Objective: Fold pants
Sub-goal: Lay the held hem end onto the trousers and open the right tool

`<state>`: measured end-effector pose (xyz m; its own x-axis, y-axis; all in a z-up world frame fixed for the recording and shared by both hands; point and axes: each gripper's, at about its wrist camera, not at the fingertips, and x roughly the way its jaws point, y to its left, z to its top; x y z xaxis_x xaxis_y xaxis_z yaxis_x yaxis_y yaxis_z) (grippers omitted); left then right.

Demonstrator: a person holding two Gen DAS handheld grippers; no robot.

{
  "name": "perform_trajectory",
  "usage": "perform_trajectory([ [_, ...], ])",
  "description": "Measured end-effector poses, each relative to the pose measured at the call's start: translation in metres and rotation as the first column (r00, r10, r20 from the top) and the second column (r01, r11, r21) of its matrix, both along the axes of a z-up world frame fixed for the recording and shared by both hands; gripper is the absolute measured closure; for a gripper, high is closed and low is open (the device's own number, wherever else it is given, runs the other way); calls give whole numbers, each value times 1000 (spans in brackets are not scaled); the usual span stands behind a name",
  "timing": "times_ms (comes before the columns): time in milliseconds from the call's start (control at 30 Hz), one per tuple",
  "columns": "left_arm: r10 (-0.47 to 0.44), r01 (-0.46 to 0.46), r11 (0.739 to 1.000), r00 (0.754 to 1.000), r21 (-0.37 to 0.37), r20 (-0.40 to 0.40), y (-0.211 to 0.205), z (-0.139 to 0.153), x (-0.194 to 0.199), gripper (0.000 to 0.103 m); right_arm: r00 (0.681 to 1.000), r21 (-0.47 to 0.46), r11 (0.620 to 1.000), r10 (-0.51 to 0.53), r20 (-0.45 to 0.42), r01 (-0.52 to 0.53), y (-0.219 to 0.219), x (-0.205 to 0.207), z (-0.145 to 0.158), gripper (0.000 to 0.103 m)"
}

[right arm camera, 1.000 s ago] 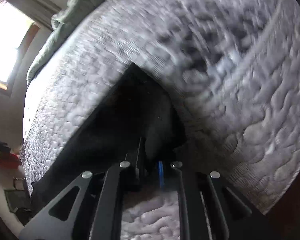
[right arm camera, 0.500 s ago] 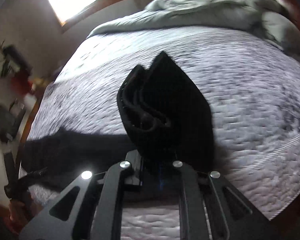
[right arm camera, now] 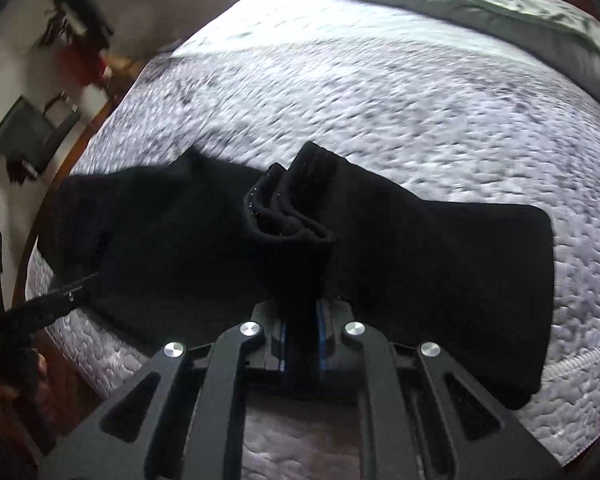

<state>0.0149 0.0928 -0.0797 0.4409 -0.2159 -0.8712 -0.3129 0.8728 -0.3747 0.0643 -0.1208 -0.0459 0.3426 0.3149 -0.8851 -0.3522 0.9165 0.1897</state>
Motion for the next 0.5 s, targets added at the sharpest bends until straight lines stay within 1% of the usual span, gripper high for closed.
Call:
perform_trajectory([
  [100, -8, 8, 1000, 1000, 3, -14, -3, -3, 3, 19, 999, -42, 999, 31, -35, -32, 18, -2, -18, 92],
  [133, -13, 13, 1000, 1000, 3, -16, -4, -3, 3, 19, 998, -51, 998, 42, -50, -45, 22, -2, -25, 85],
  [167, -19, 19, 1000, 1000, 2, -19, -6, -4, 4, 19, 996, -53, 997, 57, -70, -61, 25, -3, -30, 73],
  [200, -28, 27, 1000, 999, -2, -26, -9, -5, 6, 19, 992, -43, 996, 79, -98, -84, 27, -4, -35, 66],
  [233, -36, 36, 999, 999, -10, -31, -11, -6, 8, 19, 989, -20, 995, 94, -113, -97, 27, -7, -37, 60],
  [267, -45, 45, 999, 998, -20, -34, -14, -7, 9, 19, 986, 15, 993, 116, -119, -115, 26, -11, -37, 57],
  [333, -67, 65, 997, 997, -48, -44, -21, -9, 14, 19, 977, 73, 986, 158, -140, -149, 22, -17, -33, 55],
  [367, -76, 73, 995, 996, -64, -51, -25, -11, 16, 18, 973, 148, 978, 169, -158, -146, 12, -20, -28, 55],
  [433, -97, 91, 991, 994, -96, -58, -35, -12, 21, 18, 973, 248, 962, 162, -167, -117, -9, -23, -18, 55],
  [467, -110, 103, 989, 992, -109, -63, -42, -13, 24, 18, 979, 267, 960, 131, -156, -86, -24, -24, -11, 55],
  [500, -123, 115, 986, 990, -117, -66, -49, -14, 27, 17, 986, 263, 964, 91, -138, -52, -41, -25, -4, 54],
])
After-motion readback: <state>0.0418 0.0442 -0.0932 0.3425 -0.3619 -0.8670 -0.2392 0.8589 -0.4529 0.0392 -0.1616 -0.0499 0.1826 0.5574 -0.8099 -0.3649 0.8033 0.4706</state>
